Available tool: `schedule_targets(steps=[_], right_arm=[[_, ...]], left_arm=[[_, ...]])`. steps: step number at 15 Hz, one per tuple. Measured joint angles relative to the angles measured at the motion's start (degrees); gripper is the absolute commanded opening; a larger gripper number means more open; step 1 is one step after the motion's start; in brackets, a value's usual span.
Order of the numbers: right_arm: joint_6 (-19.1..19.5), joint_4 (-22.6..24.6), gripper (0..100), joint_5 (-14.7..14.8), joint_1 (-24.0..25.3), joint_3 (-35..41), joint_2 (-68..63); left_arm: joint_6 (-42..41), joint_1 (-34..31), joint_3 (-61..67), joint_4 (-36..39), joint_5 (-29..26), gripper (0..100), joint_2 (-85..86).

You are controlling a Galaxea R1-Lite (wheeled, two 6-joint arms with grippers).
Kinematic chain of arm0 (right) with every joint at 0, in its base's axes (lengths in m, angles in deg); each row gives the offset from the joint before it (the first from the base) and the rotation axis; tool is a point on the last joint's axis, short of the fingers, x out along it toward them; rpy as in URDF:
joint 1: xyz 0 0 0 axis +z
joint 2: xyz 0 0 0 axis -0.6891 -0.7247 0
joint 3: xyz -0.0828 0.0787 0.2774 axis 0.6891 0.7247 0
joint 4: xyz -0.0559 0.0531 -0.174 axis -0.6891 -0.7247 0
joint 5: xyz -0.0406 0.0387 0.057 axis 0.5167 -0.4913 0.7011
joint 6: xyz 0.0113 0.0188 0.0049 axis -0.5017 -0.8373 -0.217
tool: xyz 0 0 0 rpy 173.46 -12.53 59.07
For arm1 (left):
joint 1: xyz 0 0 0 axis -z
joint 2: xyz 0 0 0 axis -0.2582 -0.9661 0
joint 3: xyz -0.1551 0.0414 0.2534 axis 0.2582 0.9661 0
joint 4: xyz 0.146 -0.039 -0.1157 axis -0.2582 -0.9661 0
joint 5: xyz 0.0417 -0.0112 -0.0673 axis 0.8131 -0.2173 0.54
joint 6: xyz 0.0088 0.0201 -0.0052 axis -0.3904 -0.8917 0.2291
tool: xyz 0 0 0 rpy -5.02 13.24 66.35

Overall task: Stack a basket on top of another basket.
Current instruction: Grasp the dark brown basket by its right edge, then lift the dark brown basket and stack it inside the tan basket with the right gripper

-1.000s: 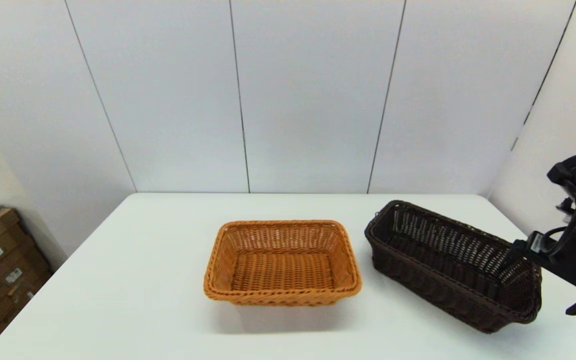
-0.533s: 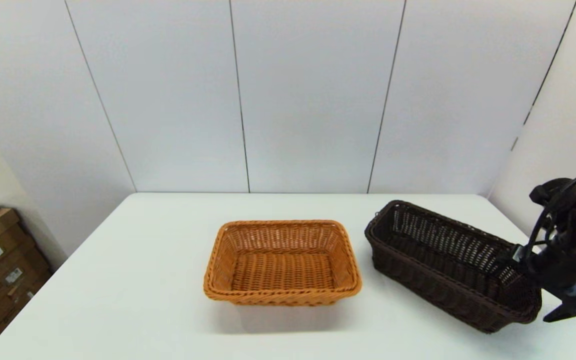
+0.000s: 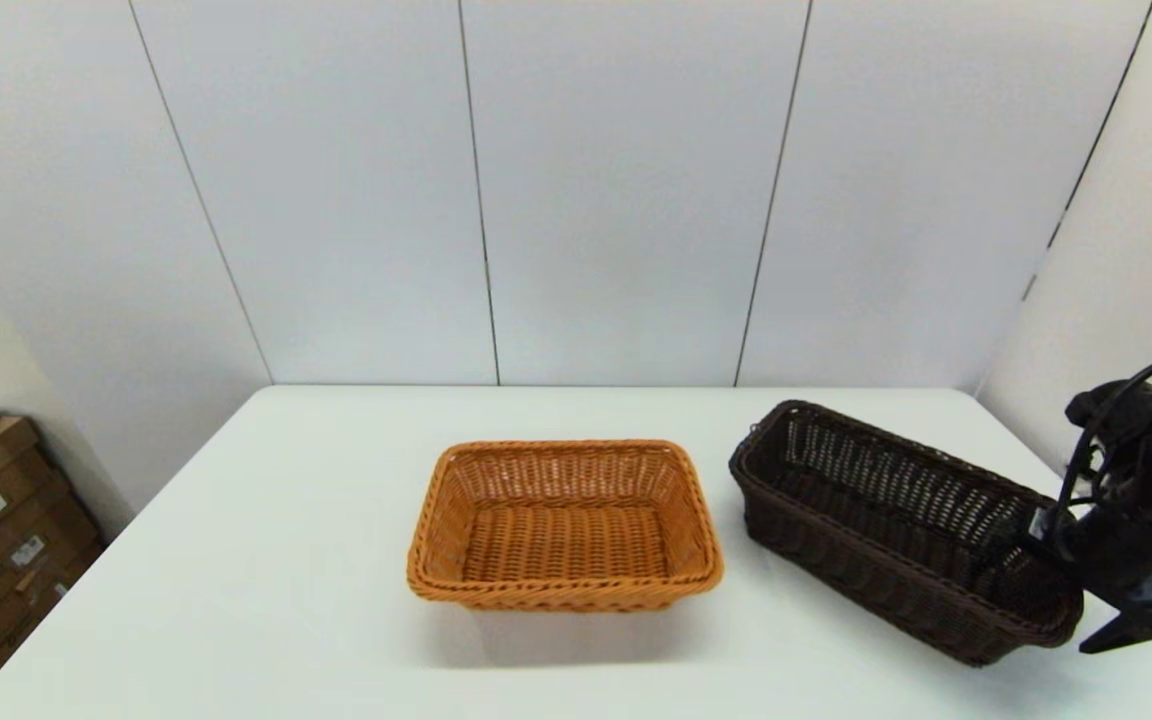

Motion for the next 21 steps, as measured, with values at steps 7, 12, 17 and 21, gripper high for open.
schedule_targets(steps=[7,12,17,21], right_arm=[[0.80,-0.01,0,-1.56,-0.41,-0.11,0.04],[0.69,-0.17,0,-1.68,-0.68,-0.26,0.91],[1.33,-2.44,0,-1.68,-2.10,-2.27,6.53],[3.89,-11.36,0,-1.73,-3.00,-9.55,16.13]], left_arm=[[0.00,0.00,0.00,-0.02,0.00,100,0.00],[0.00,0.00,0.00,-0.04,0.00,100,0.00],[0.00,0.00,0.00,-0.02,0.00,100,0.00],[-0.02,0.00,0.00,-0.02,0.00,100,0.00]])
